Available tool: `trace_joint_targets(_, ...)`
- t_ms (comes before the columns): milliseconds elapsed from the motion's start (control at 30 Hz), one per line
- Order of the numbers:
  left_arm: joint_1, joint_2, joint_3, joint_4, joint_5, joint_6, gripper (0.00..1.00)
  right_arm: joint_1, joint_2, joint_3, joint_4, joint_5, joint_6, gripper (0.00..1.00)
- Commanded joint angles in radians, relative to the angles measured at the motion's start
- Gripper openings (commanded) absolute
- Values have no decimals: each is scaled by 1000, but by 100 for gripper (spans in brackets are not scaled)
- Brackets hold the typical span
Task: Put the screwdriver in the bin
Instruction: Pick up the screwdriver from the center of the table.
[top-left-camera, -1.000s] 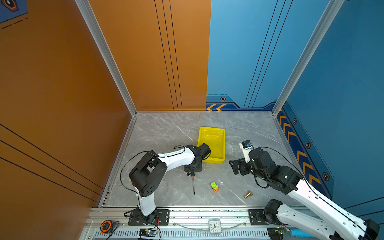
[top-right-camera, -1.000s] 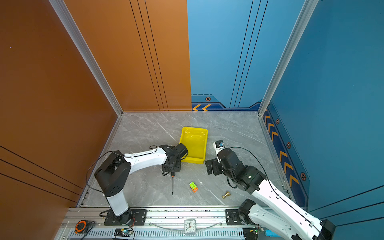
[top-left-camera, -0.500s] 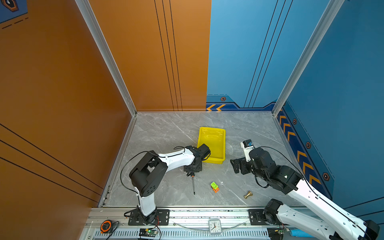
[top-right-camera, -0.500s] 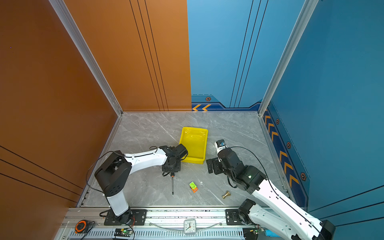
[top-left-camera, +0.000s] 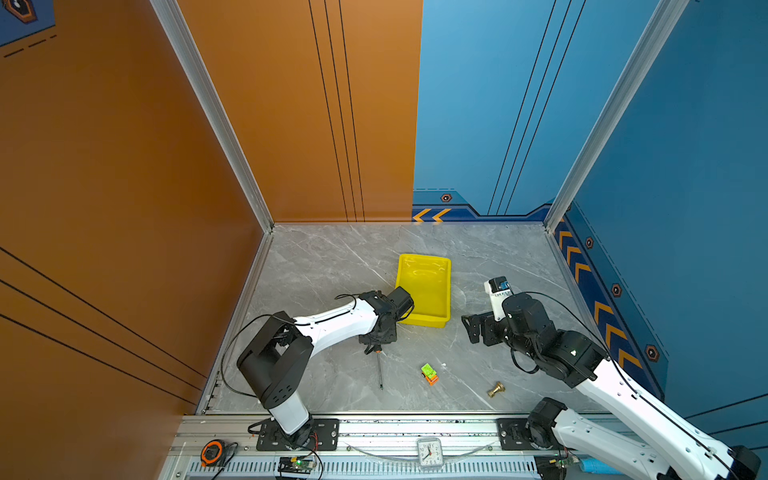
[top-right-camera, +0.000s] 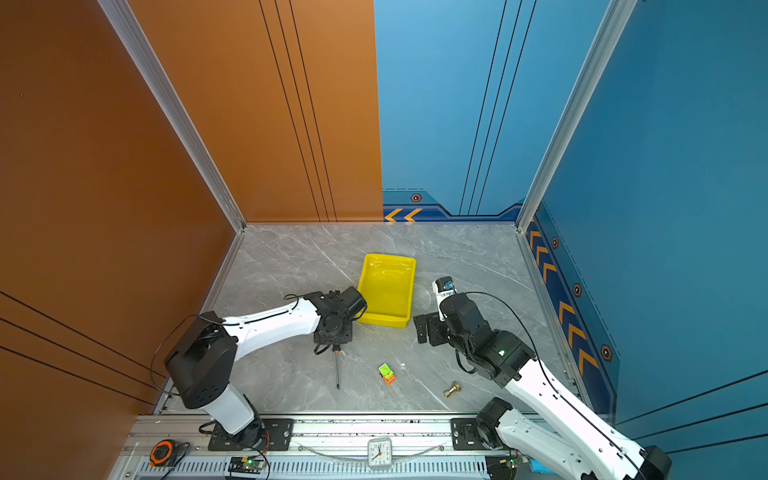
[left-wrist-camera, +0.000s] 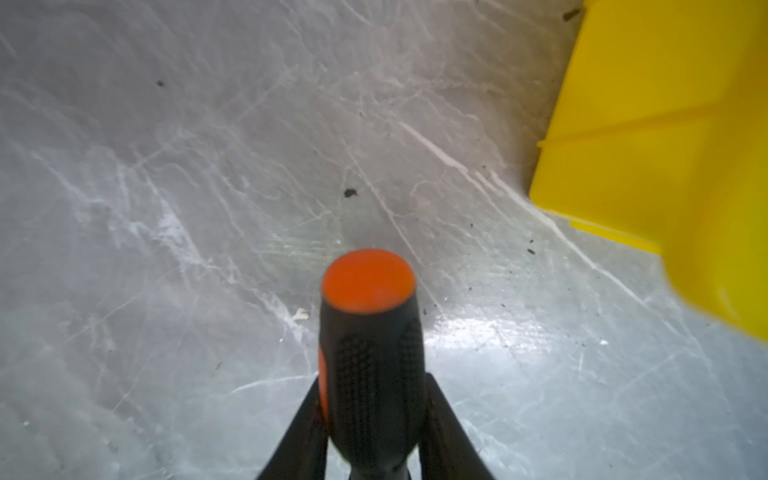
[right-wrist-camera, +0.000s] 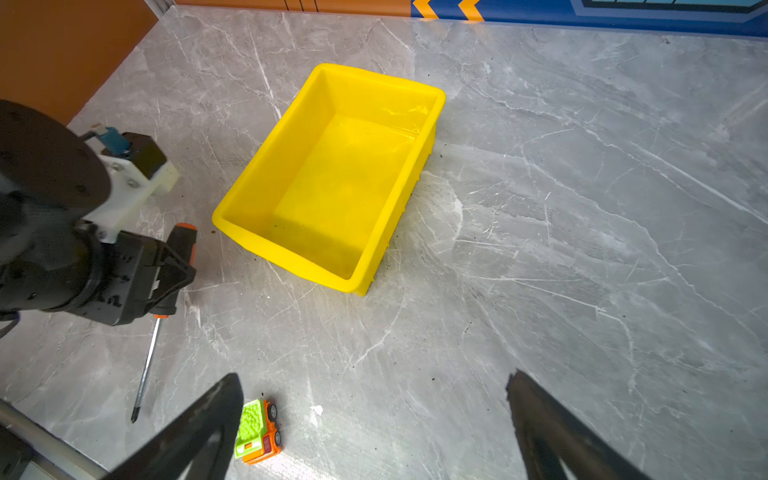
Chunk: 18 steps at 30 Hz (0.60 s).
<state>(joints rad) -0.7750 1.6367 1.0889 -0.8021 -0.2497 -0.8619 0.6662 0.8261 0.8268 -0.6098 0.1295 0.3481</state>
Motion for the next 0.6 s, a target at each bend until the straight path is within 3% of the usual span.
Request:
trace_joint_targets(0,7,-54,58,-163,-91,-5,0,-26,-5,-13,36,-74,-12,100)
trace_joint_targets(267,1,-123,260,-343,-147,32,0,-102,-8,42,-15,-135,5,100)
trace_joint_targets(567,-10,-11,570,-351,-83,125,0,-261,13,109,-108,-284,104,100)
